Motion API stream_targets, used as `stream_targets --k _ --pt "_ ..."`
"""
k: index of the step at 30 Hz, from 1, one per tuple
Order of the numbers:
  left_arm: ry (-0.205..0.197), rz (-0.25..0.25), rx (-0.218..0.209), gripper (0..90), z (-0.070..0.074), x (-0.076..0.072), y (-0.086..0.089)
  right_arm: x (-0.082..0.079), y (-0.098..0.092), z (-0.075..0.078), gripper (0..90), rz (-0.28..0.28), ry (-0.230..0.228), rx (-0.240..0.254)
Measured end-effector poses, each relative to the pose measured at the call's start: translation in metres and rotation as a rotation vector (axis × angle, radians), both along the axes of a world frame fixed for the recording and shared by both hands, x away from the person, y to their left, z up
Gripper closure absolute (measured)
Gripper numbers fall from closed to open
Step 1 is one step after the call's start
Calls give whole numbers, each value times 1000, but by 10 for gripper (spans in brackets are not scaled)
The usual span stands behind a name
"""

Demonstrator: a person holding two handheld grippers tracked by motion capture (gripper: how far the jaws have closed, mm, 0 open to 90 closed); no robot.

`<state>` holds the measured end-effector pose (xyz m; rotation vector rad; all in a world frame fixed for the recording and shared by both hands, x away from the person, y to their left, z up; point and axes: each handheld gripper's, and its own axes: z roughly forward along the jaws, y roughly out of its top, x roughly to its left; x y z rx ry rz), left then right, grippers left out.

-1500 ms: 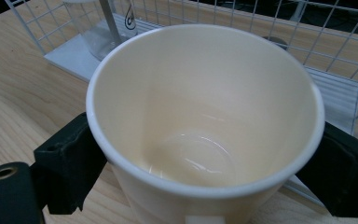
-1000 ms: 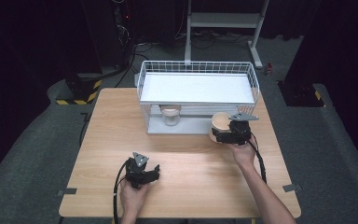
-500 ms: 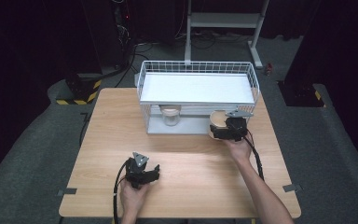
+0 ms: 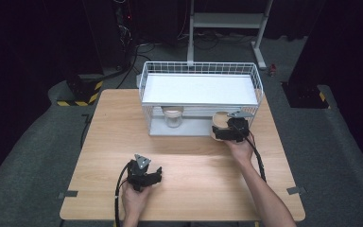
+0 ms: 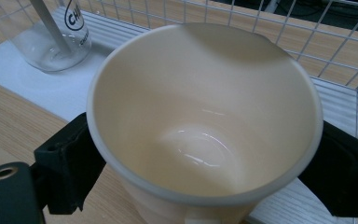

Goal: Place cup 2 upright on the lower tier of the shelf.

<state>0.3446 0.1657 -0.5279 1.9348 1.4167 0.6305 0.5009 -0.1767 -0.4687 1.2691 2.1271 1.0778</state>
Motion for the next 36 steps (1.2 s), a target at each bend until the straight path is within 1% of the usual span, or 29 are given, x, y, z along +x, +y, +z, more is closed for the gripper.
stream_targets --k 2,3,5,7,14,17,21,25,28,31,36 --pt "0 1 0 215 0 0 0 2 0 -1 97 -1 -4 -4" --pt "0 0 0 215 0 0 0 3 0 -2 97 -8 -9 4" --pt "0 1 0 215 0 0 0 3 0 -3 97 -9 -13 3" --pt "0 1 0 215 0 0 0 4 1 -4 97 -4 -22 -6" --pt "0 1 0 215 0 0 0 6 0 -5 95 -5 -16 9" --pt "-2 -1 4 215 0 0 0 8 -1 -6 94 -1 -25 12" --pt "-2 -1 4 215 0 0 0 12 1 -6 92 -8 -4 12" --pt "-1 -1 3 215 0 0 0 15 1 -6 91 -7 -3 8" --pt "-2 -1 3 215 0 0 0 17 1 -6 90 -5 -6 12" --pt "-2 -1 3 215 0 0 0 17 1 -7 88 -9 3 26" --pt "-2 -1 3 215 0 0 0 20 0 -8 86 -4 -4 30"
